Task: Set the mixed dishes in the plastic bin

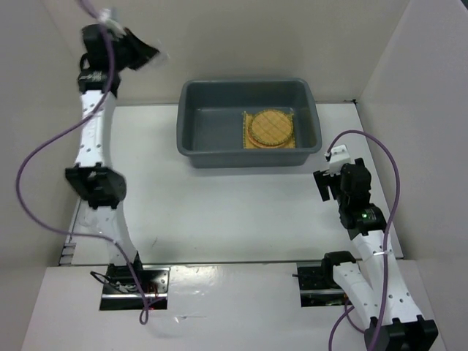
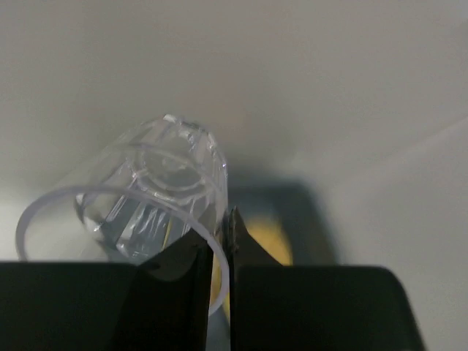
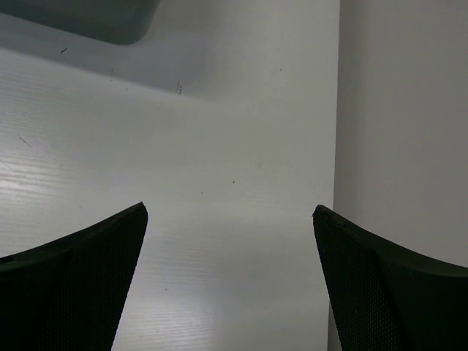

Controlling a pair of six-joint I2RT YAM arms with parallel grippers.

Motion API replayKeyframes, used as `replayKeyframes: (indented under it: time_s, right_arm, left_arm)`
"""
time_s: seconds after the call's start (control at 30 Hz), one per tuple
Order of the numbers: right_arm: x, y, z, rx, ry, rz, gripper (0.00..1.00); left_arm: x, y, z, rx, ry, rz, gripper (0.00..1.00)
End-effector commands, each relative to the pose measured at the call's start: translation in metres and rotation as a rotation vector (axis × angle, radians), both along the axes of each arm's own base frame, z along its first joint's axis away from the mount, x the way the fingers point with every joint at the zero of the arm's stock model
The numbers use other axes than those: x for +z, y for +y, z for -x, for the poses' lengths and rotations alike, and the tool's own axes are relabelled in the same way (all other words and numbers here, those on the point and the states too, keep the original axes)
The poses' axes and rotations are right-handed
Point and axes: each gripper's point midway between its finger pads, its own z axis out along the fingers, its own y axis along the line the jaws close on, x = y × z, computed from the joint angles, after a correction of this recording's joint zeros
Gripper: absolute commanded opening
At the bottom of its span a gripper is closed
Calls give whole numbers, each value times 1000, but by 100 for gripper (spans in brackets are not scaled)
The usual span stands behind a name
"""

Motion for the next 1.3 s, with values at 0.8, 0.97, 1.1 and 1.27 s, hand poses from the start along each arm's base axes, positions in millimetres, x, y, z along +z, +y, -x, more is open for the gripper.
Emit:
replayKeyframes:
  time_s: [0.8, 0.97, 1.1, 1.27]
  right_arm:
    - [11, 4, -5, 19, -61, -7, 98]
    - [11, 4, -5, 19, -61, -7, 98]
    - [9, 5, -6, 19, -52, -6, 98]
    - [7, 5, -7, 19, -43, -6, 98]
  left_arm:
    - [-266, -175, -25, 77, 428, -690, 5]
    - [-277, -174, -29, 35, 437, -675, 13]
    - [-261, -184, -30, -4, 396, -637, 60]
    - [-161, -151, -25, 203, 265, -610, 90]
